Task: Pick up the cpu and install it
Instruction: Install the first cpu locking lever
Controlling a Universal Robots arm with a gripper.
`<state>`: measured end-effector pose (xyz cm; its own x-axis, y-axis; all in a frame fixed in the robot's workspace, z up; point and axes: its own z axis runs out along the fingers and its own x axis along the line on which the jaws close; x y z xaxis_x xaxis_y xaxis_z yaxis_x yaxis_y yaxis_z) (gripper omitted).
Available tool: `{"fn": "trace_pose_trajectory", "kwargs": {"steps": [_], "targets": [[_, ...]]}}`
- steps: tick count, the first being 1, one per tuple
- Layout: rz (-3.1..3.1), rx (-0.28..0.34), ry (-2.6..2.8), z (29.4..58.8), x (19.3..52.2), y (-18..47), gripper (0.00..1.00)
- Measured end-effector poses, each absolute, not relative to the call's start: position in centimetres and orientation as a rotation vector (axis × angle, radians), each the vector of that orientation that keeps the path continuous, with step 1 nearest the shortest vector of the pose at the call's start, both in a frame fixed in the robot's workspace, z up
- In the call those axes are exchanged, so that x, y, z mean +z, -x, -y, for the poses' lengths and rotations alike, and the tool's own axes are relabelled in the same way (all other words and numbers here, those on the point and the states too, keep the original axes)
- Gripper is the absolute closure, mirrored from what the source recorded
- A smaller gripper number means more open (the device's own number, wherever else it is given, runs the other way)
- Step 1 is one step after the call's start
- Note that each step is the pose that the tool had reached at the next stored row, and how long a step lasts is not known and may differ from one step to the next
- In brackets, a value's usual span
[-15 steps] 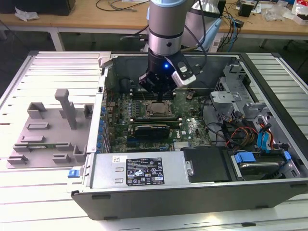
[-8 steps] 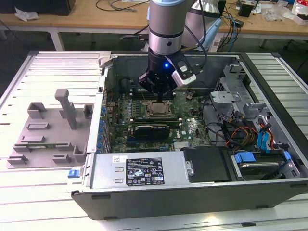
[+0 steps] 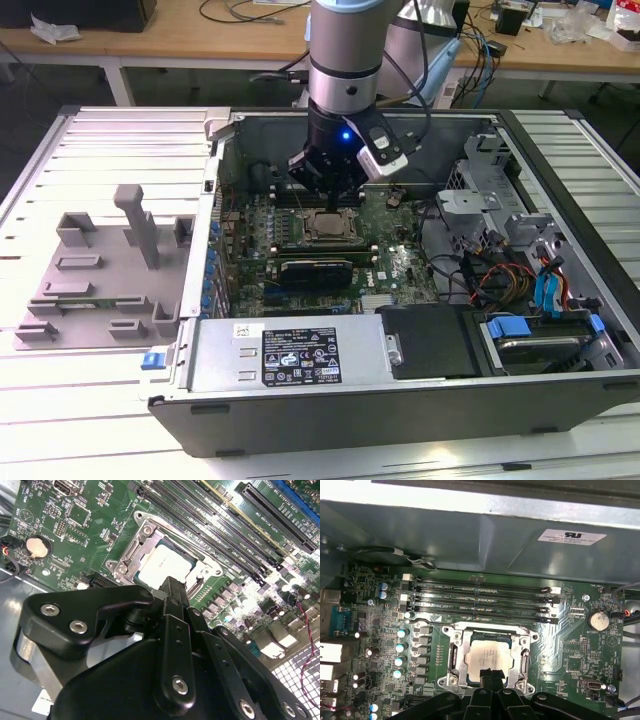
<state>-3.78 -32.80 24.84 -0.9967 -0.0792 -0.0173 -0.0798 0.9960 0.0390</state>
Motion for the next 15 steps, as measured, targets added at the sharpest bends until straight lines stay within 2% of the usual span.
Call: {"fn": "trace_pose_trajectory", "kwargs": {"steps": [15], "targets": [[-3.123, 0.062, 0.125, 32.8, 27.2, 4.0, 0.89]]}}
